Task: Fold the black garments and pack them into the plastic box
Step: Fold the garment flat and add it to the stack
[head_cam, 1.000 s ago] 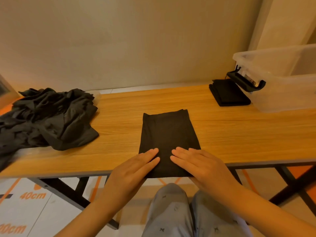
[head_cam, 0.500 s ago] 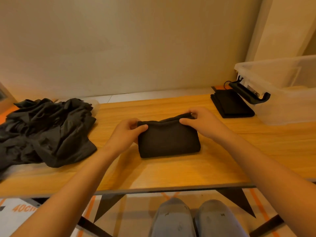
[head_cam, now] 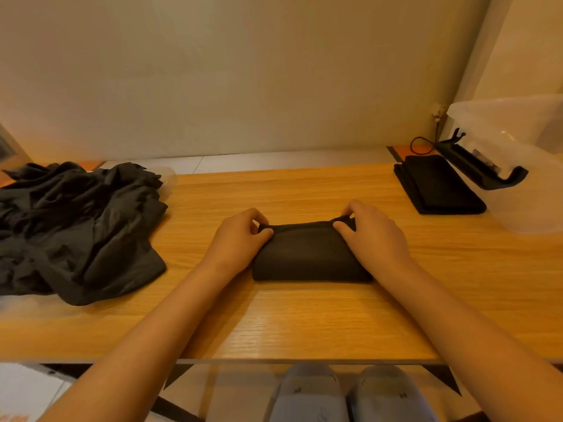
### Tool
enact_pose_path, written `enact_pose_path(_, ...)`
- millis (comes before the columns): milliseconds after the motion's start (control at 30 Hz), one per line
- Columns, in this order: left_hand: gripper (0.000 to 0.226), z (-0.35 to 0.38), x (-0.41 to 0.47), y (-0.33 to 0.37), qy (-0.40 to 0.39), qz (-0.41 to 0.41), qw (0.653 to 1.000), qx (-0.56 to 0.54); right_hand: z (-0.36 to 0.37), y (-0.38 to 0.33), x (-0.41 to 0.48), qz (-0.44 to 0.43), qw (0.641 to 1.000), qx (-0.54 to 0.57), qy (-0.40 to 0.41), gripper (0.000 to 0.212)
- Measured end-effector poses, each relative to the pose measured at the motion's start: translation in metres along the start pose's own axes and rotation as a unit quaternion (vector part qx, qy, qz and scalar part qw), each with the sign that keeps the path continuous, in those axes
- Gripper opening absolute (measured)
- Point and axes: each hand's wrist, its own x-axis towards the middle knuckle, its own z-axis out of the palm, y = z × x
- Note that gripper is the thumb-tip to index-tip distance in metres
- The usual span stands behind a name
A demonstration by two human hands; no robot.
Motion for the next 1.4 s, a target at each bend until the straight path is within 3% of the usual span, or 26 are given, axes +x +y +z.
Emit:
enact_pose_path(200, 0.032, -0.011, -0.001, 0.011, -0.005, 0.017, 0.999, 0.039, -0.018, -0.006, -0.001, -0.014, 1.0, -0.014, 0.003, 0.041)
enact_pose_path(300, 0.037, -0.016, -0.01, 0.028, 0.055, 0.085, 0.992, 0.076, -0.028, -0.022, -0.011, -0.1, 0.994, -0.005, 0.046, 0.039)
enact_pose_path(433, 0.046, 0.013, -0.026, 0.042, -0.047, 0.145, 0.972, 0.177, -0.004, -0.041, -0.025, -0.189, 0.978, -0.044, -0.08, 0.044)
enact_pose_path(500, 0.05, 0.026, -0.026, 0.034, -0.082, 0.137, 0.967, 0.2, 0.008, -0.037, -0.027, -0.172, 0.974, -0.077, -0.122, 0.048)
enact_pose_path(733, 0.052, 0.028, -0.031, 0.022, -0.086, 0.142, 0.971, 0.174, 0.01, -0.025, -0.032, -0.14, 0.976, -0.112, -0.123, 0.055)
enact_pose_path(1000, 0.052, 0.023, -0.034, 0.031, -0.119, 0.112, 0.97, 0.181, -0.002, -0.001, -0.033, -0.054, 0.987, -0.053, -0.142, 0.055)
enact_pose_path(1200, 0.055, 0.016, -0.056, 0.052, -0.11, 0.014, 0.978, 0.174, -0.038, 0.012, -0.081, 0.015, 0.999, 0.028, -0.011, 0.055)
enact_pose_path(1300, 0.05, 0.006, -0.071, 0.058, -0.057, -0.007, 0.988, 0.145, -0.046, 0.009, -0.118, 0.023, 0.997, 0.072, 0.032, 0.043)
enact_pose_path(1400, 0.047, 0.001, -0.083, 0.053, -0.08, -0.062, 0.992, 0.072, -0.048, 0.004, -0.145, 0.038, 0.99, 0.131, 0.039, 0.027)
